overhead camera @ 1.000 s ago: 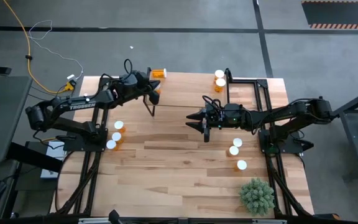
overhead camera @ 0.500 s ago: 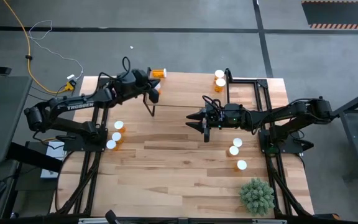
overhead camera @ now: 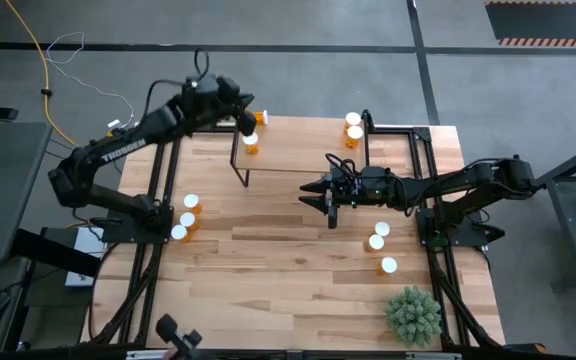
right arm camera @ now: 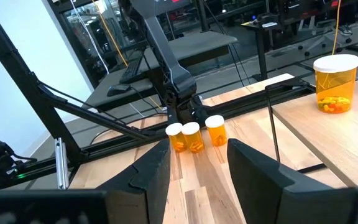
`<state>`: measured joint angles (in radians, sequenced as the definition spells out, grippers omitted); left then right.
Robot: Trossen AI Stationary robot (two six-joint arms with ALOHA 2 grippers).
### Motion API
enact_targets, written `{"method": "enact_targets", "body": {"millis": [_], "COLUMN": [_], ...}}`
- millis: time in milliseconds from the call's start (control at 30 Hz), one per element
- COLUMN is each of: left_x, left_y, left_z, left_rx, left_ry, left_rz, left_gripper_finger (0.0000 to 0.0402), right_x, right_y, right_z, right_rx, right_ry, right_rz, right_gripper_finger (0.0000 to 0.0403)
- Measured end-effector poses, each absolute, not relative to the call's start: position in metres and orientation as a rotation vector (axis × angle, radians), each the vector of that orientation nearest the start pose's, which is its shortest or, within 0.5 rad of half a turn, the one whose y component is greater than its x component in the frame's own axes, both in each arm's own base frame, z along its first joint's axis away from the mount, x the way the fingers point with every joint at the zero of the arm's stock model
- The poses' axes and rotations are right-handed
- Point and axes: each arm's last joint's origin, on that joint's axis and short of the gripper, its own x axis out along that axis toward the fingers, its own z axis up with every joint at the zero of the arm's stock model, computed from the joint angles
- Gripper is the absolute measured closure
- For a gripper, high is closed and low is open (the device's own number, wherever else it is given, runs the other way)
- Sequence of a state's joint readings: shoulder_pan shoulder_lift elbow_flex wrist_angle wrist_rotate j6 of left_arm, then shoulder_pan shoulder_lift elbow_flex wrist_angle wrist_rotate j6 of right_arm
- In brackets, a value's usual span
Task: Pick and place medicine bottles onto shelf by color
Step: Put the yellow pill bottle on the shelf
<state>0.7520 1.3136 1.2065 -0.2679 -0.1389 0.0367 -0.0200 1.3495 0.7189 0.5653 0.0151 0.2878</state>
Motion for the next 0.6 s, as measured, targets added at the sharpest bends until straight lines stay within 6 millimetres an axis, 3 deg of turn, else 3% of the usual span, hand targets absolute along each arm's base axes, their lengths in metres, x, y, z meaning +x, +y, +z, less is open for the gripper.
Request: {"method": "enact_targets", "body": {"millis": [200, 600], "left_x": [0.22, 0.246], "left_y": [0.239, 0.303], "left_z": [0.362, 0.312], "left_rx": [-0.173, -0.389], "left_ry": [0.561, 0.885], "left_rz": [0.817, 0.802], "left_gripper_finger": [0.0315, 0.012], "right_x": [0.292, 0.292], "right_y": [-0.006, -0.006], "right_z": [0.259, 0.257], "right_rx": [0.288, 0.285], "right_ry": [0.06, 0.08], "right_rz": [-0.044, -0.047], "right_gripper_finger": [0.0251, 0.0251]}}
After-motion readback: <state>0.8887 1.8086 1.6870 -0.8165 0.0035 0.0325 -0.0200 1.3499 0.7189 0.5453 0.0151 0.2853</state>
